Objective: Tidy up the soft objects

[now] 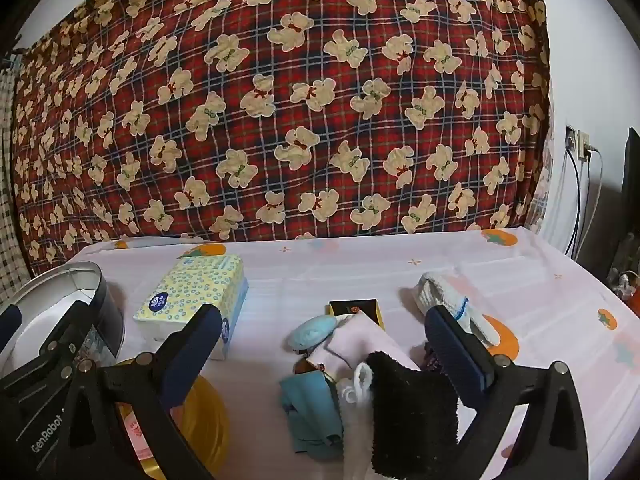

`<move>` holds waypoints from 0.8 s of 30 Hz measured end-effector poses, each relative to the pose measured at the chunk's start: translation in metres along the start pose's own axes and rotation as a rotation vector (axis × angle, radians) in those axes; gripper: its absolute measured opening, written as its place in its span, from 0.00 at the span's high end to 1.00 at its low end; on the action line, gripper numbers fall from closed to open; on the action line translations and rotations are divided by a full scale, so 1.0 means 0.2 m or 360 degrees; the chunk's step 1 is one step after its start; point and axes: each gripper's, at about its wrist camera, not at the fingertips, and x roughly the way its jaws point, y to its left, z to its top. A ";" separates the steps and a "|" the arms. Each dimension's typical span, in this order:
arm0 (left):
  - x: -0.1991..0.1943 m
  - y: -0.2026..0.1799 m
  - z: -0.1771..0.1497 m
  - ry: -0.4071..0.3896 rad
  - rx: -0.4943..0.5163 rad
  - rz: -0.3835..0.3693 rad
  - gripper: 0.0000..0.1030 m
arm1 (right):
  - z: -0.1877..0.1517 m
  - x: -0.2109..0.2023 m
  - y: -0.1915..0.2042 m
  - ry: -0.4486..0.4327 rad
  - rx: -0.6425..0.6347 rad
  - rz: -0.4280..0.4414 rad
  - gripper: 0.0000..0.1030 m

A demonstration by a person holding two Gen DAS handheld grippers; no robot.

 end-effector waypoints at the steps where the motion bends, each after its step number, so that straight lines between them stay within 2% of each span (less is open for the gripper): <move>1: 0.00 0.00 0.00 0.0003 -0.0005 -0.0003 0.00 | 0.00 0.00 0.01 0.0005 0.0007 0.0005 0.01; 13: -0.01 -0.02 0.01 -0.0017 0.0020 -0.0070 0.00 | 0.01 -0.02 -0.02 -0.0011 0.0007 -0.0009 0.01; 24: -0.01 -0.01 0.00 -0.0014 0.0016 -0.0059 0.00 | 0.01 -0.01 -0.02 -0.0020 0.0012 -0.0010 0.01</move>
